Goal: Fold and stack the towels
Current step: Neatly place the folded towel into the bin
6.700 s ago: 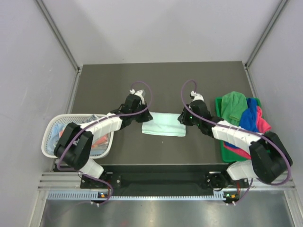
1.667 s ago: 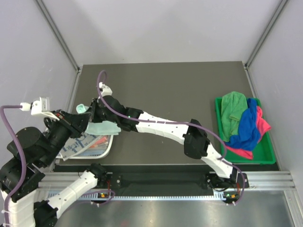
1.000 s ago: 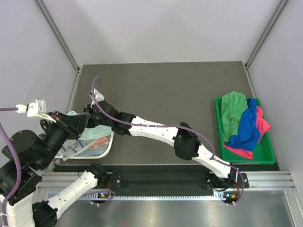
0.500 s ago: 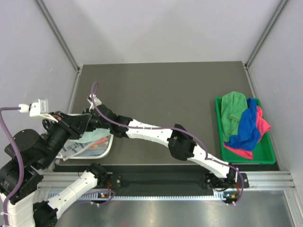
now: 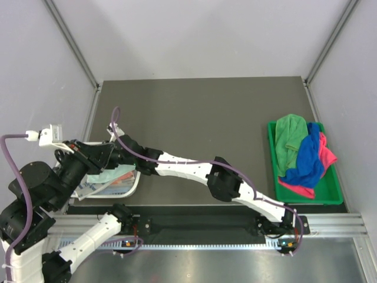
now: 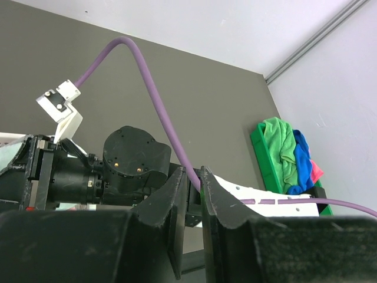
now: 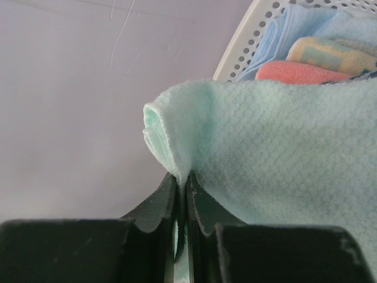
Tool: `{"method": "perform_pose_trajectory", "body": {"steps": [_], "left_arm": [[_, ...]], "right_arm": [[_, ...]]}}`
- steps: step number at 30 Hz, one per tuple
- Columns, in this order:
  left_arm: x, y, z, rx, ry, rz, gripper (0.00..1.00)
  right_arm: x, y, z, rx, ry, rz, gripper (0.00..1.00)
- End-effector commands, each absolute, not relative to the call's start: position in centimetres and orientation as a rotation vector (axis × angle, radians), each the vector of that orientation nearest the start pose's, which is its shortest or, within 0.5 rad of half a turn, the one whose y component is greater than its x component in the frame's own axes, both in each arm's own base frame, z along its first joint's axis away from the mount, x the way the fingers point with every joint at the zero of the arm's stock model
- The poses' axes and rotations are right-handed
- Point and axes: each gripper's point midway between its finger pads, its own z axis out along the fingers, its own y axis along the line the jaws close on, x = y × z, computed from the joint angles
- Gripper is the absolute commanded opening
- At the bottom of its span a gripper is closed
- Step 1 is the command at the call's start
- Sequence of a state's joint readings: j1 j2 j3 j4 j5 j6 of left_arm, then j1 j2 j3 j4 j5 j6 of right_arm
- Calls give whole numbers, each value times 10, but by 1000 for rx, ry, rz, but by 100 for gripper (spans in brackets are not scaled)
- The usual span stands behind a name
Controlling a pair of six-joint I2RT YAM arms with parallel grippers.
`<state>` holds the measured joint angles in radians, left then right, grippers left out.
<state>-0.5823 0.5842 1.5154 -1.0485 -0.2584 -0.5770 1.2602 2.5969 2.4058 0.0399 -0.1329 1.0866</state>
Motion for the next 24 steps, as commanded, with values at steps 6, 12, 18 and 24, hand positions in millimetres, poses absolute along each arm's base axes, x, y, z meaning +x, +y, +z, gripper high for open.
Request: {"method": "perform_pose_trajectory", "body": {"steps": [6,12,18,24], "left_arm": [[131,-60,430,-198,1691,-670,21],[132,-61,429,-199,1695,-669,21],[132,-61,430,-201,1689,-673,21],[131,-61,443,-194,1652,-691,21]], "right_arm": [[141,731,221,-345,2027,1842,18],[141,730,227,-366,2005,1840,56],[145,723,246,-399,1947,1828,70],[158,693,282,-410,1864,1803,72]]}}
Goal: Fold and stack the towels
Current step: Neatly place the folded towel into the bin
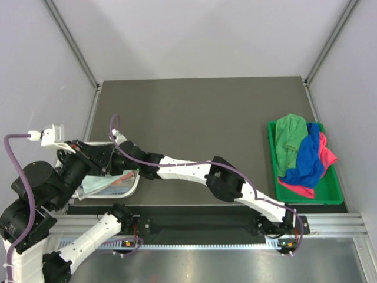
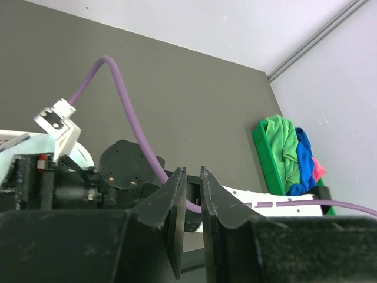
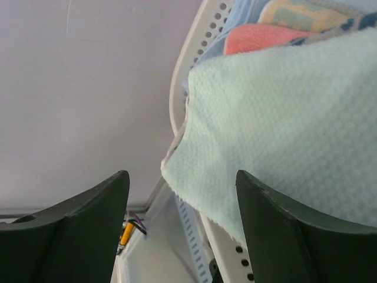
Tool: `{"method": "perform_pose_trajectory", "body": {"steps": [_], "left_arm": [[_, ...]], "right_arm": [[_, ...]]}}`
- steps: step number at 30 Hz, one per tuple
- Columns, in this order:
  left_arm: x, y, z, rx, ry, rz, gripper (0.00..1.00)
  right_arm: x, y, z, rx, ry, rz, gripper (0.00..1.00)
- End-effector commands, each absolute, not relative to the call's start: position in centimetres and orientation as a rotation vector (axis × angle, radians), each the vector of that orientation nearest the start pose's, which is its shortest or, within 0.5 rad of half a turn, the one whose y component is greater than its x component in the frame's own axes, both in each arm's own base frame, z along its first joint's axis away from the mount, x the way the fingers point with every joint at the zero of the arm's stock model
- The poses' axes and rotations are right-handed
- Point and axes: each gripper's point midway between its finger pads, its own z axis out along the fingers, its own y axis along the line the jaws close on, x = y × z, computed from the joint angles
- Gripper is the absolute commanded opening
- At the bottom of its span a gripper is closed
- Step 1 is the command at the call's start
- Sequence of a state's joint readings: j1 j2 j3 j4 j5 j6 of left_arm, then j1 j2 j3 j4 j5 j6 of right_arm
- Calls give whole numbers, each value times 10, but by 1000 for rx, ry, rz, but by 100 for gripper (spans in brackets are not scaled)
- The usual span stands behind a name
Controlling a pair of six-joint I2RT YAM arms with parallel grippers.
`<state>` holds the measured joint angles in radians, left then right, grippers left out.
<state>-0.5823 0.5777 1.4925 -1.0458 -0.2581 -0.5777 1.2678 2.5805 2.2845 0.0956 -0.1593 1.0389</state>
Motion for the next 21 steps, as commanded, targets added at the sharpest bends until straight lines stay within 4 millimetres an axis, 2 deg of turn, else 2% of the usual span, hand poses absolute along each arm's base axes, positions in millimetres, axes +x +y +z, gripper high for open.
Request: {"method": "perform_pose_trajectory", "body": {"steps": [1,2,3,4,5,6,8,9,10,11,12,13,14,15,16,17,18,19,20,21], "left_arm": [[131,-61,447,-191,1641,-696,21],[128,-59,458,-197,1604,-710,21],[127,-58,462,-192,1587,-709,22],[126,-57,467,-191,1571,-714,22],[127,-57,474,-188,1554,-718,22],[128,-58,475,-181,1554,-713,22],[135,-64,474,-171,1571,-710,22],[139,-67,473,-170,1574,-712,22],[142,-72,472,-163,1581,-723,22],[146,-76,469,-160,1590,-729,22],[151,-82,466,-164,1590,-747,22],[154,-87,462,-160,1602,-759,22],[160,-93,456,-160,1622,-764,23],[167,-100,445,-165,1659,-771,23],[174,-111,435,-150,1704,-782,23],[178,-118,427,-144,1734,-789,23],[182,-124,418,-142,1762,-798,22],[194,-134,402,-139,1794,-799,22],[198,-141,391,-127,1819,-811,22],[203,-147,382,-129,1836,-819,22]], "right_arm": [[166,686,288,-400,1845,1793,73],[167,672,320,-396,1779,1806,73],[173,664,307,-404,1799,1737,73],[179,655,313,-399,1785,1711,74],[180,639,343,-391,1730,1712,74],[186,629,331,-387,1748,1669,74],[199,608,340,-353,1729,1639,75],[201,588,365,-331,1685,1636,74],[211,574,342,-316,1736,1580,74],[212,551,367,-290,1688,1578,74],[216,535,334,-278,1750,1502,74],[228,516,332,-239,1749,1457,74],[225,488,357,-209,1698,1453,74],[230,466,324,-188,1757,1358,74],[236,444,316,-165,1778,1296,74],[231,415,337,-142,1735,1278,74],[237,389,311,-108,1777,1159,75],[240,367,306,-79,1782,1098,75],[232,337,318,-55,1761,1066,76],[236,311,297,-19,1780,953,77]]}}
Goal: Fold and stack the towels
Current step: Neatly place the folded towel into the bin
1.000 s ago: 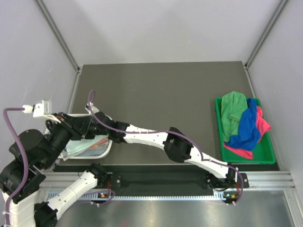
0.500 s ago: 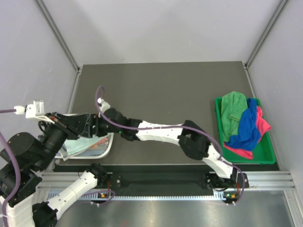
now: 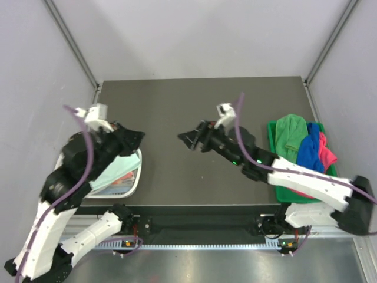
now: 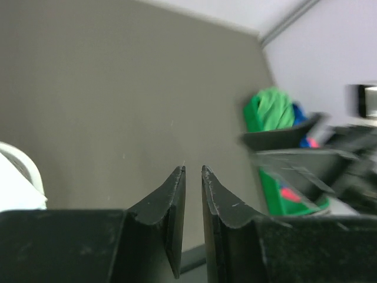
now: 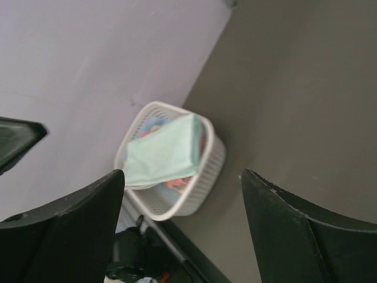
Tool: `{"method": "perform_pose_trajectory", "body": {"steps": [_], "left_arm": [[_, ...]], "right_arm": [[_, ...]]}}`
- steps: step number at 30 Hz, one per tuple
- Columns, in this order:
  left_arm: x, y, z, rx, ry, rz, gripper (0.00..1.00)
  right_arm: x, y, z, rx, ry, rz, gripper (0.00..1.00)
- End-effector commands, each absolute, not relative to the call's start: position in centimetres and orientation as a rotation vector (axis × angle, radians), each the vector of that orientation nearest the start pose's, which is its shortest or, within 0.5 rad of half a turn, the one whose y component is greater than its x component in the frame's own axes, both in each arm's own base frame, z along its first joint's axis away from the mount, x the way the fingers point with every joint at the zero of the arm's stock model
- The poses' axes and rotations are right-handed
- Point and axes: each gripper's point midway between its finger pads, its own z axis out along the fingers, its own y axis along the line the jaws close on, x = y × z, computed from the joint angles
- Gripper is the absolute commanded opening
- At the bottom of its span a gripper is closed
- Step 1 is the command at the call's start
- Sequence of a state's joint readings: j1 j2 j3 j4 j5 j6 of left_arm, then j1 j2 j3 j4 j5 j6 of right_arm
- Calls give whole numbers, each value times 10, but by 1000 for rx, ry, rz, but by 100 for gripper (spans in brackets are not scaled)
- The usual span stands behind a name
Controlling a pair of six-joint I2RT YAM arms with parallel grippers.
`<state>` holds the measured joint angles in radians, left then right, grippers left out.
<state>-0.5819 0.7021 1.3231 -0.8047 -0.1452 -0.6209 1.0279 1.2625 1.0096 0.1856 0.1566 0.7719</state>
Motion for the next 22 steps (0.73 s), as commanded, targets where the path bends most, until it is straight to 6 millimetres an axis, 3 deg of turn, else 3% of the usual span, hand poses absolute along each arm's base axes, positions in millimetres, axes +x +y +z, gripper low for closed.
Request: {"method": "perform_pose_trajectory", "body": {"steps": [1,2,3,5,6,9,10,11,15,22], "left_arm": [[213,-157,362,-124,1875,-815,22],[217,-162,353,-122,1898,-817,22],[220,-168,345,-122,1921,-838,21],[230,-180,319,-119,1968,-841,21],[231,-184,311,-120,1984,-851,20],[235,-193,287,-111,2025,-840,20],[237,-193,279,-118,2034,-817,20],[235,-196,265,-106,2065,-801,20],[233,-204,239,-80,2109,-751,20],[235,-205,232,-42,2111,-689,20]], "right_arm": [[233,293,292,3,1785,904,81],[226,267,305,41,1745,891,82],[225,244,280,56,1802,772,83],[217,211,285,110,1777,734,89],[214,193,267,124,1818,650,89],[206,164,262,170,1804,608,93],[203,159,256,162,1821,587,99],[202,154,257,172,1815,586,100],[201,148,245,170,1855,529,100],[204,150,237,163,1886,483,100]]}}
